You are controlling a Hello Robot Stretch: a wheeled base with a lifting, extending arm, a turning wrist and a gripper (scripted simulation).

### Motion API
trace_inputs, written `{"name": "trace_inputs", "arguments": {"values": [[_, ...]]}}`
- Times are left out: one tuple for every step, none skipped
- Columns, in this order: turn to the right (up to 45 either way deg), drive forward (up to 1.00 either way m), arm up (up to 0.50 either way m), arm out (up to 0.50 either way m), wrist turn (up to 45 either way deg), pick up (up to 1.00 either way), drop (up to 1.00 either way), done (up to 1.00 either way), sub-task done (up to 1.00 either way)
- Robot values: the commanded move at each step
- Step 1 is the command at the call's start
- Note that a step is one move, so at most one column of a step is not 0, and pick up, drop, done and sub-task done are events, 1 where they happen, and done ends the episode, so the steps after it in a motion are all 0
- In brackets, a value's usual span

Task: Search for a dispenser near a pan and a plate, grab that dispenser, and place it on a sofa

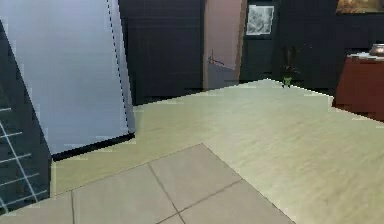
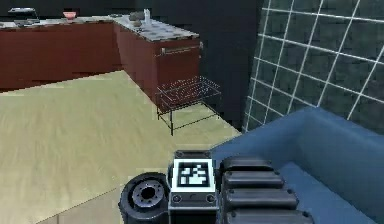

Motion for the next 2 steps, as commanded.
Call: {"name": "trace_inputs", "arguments": {"values": [[45.0,0.00,0.00,0.00,0.0,0.00,0.00,0.00,0.00],[45.0,0.00,0.00,0.00,0.0,0.00,0.00,0.00,0.00]]}}
